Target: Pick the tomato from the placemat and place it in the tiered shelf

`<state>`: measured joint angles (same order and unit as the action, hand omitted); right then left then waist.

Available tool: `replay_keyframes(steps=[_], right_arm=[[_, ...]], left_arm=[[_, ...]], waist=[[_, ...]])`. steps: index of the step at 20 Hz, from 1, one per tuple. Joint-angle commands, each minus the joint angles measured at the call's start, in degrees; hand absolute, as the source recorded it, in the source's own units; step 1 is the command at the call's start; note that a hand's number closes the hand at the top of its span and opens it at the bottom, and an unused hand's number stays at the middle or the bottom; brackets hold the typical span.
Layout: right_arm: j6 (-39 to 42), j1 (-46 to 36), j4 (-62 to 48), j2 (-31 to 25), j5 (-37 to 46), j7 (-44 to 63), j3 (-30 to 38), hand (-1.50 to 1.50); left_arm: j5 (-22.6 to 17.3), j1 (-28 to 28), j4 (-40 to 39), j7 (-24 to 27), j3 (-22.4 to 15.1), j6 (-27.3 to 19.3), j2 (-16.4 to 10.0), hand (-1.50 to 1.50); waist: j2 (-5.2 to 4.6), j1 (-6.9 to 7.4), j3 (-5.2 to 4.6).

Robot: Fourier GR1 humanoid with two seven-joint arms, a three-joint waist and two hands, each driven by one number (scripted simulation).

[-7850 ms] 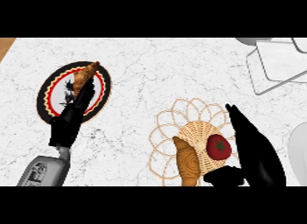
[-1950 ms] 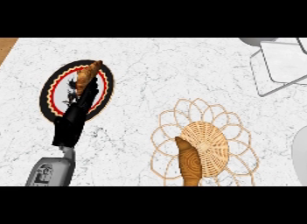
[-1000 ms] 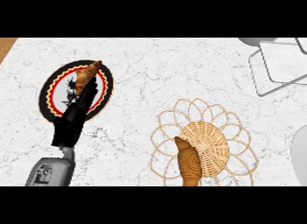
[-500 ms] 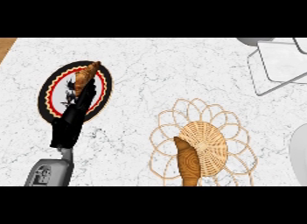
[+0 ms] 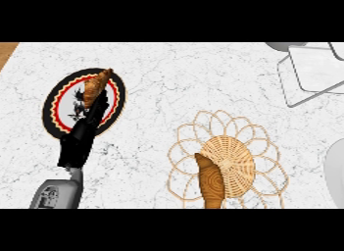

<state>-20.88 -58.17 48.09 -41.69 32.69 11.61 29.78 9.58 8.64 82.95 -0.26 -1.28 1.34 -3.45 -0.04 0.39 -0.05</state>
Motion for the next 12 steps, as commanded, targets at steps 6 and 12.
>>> replay_keyframes(steps=[6, 12], right_arm=[[-0.65, -1.83, 6.85, -6.24, -8.38, 5.85, 8.50, -1.50], [3.99, 3.20, 5.38, -15.07, -10.77, 14.74, 13.98, -1.50]], left_arm=[[-1.01, 2.90, -1.07, -1.65, 1.69, 0.75, -1.00, 0.00], [1.27, -0.35, 2.11, -2.52, -1.54, -1.99, 2.22, 0.00]], waist=[[0.21, -1.04, 0.03], [0.24, -1.03, 0.05]])
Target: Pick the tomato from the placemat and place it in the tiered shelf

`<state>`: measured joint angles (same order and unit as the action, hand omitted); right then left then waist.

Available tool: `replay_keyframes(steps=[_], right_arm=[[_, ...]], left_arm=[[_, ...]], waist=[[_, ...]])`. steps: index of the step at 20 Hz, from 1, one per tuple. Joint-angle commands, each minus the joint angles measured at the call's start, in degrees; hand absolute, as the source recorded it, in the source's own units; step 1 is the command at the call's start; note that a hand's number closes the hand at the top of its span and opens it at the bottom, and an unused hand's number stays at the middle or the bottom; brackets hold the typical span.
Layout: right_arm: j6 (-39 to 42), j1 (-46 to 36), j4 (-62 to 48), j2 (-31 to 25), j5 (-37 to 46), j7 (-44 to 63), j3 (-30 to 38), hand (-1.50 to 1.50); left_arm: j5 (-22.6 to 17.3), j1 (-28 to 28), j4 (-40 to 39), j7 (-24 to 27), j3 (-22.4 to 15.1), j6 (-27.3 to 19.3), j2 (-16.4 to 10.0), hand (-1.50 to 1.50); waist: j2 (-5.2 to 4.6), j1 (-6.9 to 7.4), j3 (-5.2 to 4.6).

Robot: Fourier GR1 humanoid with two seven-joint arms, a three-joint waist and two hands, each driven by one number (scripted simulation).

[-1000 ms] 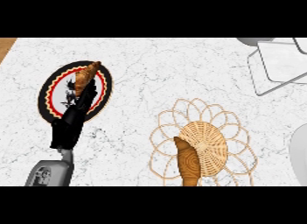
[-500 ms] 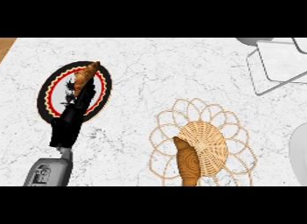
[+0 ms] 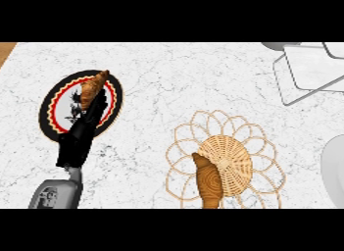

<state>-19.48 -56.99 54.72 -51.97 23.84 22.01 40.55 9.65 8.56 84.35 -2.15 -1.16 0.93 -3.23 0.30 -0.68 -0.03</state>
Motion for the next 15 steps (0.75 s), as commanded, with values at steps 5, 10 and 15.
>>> replay_keyframes(steps=[5, 10, 15], right_arm=[[16.40, 14.44, 1.76, -11.51, -6.21, 9.24, 8.93, -1.50], [26.35, 24.25, -1.42, -19.29, -11.16, 3.77, 18.54, -1.50], [36.30, 36.05, -5.77, -21.36, -15.48, -3.26, 30.55, -1.50]], left_arm=[[-0.30, -0.34, 1.44, -1.14, 0.89, -0.32, -0.49, 0.00], [-1.85, -1.10, -0.15, 1.62, 2.24, 1.66, -1.92, 0.00], [0.00, -2.81, 1.01, 1.53, 0.49, 0.21, -0.65, 0.00]], waist=[[0.41, -1.82, 0.07], [0.06, -1.33, 0.07], [0.17, -1.77, 0.11]])
